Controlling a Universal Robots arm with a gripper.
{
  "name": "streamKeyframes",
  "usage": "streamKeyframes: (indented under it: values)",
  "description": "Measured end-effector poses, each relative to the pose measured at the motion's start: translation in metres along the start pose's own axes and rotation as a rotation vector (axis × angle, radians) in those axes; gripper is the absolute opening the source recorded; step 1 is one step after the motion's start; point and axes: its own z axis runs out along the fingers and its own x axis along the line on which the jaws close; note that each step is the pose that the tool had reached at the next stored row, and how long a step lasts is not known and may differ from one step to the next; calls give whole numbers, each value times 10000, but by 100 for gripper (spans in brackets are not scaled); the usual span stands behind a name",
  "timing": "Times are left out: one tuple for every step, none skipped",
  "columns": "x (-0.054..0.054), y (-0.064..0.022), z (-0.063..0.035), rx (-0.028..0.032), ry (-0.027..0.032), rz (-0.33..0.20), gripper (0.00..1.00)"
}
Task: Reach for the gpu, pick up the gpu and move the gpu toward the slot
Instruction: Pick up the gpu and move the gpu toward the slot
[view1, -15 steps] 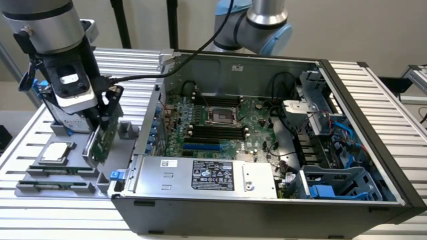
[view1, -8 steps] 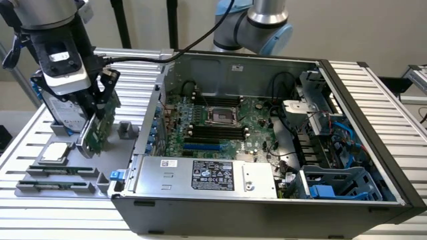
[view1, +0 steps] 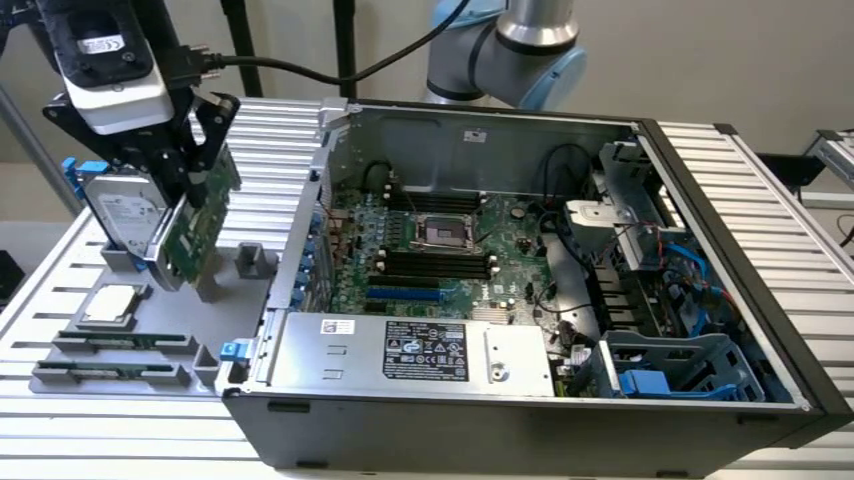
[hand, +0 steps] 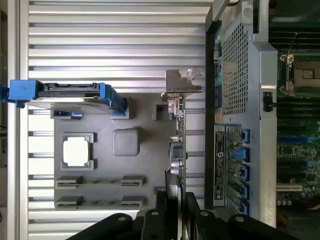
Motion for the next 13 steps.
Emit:
streamKeyframes:
  values:
    - [-24, -1, -44, -1, 3, -1, 26]
    - [-53, -3, -88, 0, 8, -1, 26]
    - [-89, -5, -133, -4, 13, 0, 26]
    - [-127, -7, -174, -6, 19, 1, 26]
    - [-170, -11, -219, -8, 28, 0, 26]
    - [-216, -14, -266, -12, 36, 0, 26]
    - [-259, -17, -309, -15, 44, 0, 26]
    - [-303, -20, -353, -17, 54, 1, 26]
    - [-350, -22, -398, -24, 62, 1, 26]
    - [-397, -24, -441, -32, 74, 1, 26]
    - [-440, -26, -481, -38, 87, 1, 26]
    - [-492, -27, -523, -50, 105, 1, 26]
    - [-537, -27, -556, -63, 121, 3, 26]
